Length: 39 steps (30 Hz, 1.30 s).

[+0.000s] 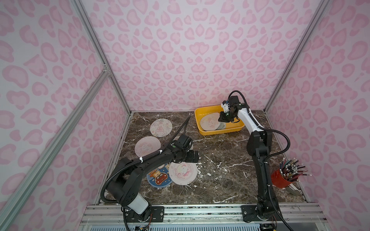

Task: Put the coasters into the storage box
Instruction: Place the coaster in the storage box, then move the coaster to the center of the board.

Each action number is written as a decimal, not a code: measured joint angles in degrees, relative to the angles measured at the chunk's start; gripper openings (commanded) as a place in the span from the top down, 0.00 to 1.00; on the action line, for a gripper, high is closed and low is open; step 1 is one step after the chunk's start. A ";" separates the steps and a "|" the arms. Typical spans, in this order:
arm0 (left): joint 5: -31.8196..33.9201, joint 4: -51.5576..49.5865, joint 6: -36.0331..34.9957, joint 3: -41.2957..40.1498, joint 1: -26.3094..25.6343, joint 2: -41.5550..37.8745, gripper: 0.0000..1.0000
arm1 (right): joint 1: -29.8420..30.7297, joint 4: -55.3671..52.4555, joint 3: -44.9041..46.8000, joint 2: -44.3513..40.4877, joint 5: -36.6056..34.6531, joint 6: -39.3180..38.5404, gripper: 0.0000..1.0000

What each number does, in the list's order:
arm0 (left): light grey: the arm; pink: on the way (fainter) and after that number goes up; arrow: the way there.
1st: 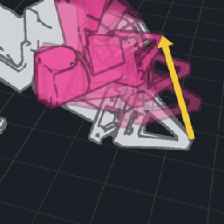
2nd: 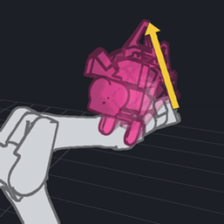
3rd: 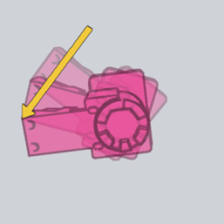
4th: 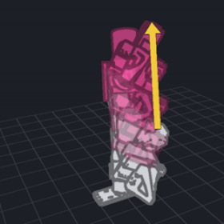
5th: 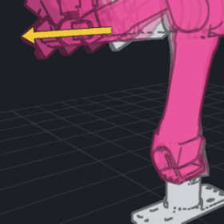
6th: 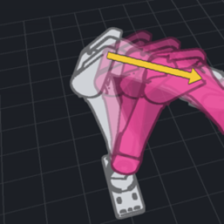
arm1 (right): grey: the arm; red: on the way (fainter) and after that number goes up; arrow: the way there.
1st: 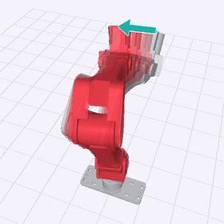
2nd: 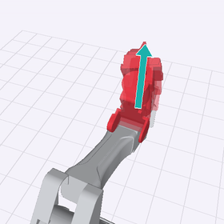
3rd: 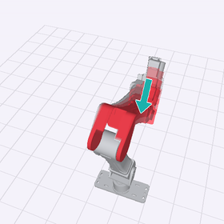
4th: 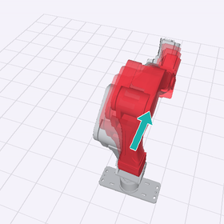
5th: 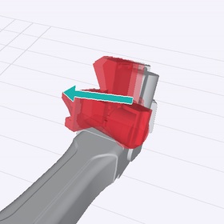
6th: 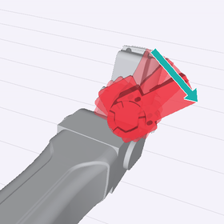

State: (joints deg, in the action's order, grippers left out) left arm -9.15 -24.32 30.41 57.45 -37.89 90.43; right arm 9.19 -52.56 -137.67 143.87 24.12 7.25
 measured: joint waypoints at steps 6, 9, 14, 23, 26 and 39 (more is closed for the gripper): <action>1.07 -0.94 0.24 -0.52 0.00 -2.01 0.00 | -0.09 0.02 1.75 -2.32 -3.39 0.11 0.43; 1.79 -1.77 0.66 -1.20 0.07 -2.84 0.00 | -0.09 0.44 3.26 -4.22 -4.57 0.15 0.36; 3.61 -3.48 1.09 -2.12 0.07 -4.37 0.01 | -0.09 1.77 9.79 -9.62 -5.05 0.76 0.27; 7.52 -6.95 2.56 -5.33 1.07 -8.33 0.00 | 1.40 9.29 30.73 -25.62 -4.35 2.25 0.22; 8.55 -8.13 2.78 -6.84 2.10 -9.88 0.00 | 2.60 12.11 38.53 -31.28 -3.30 2.89 0.22; 10.62 -10.05 3.17 -12.63 7.63 -13.97 0.00 | 10.03 22.29 67.69 -49.62 2.32 8.44 0.19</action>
State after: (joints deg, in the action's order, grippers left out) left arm 1.48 -34.37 33.58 44.82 -30.26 76.47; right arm 19.22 -30.26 -69.97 94.26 26.44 15.68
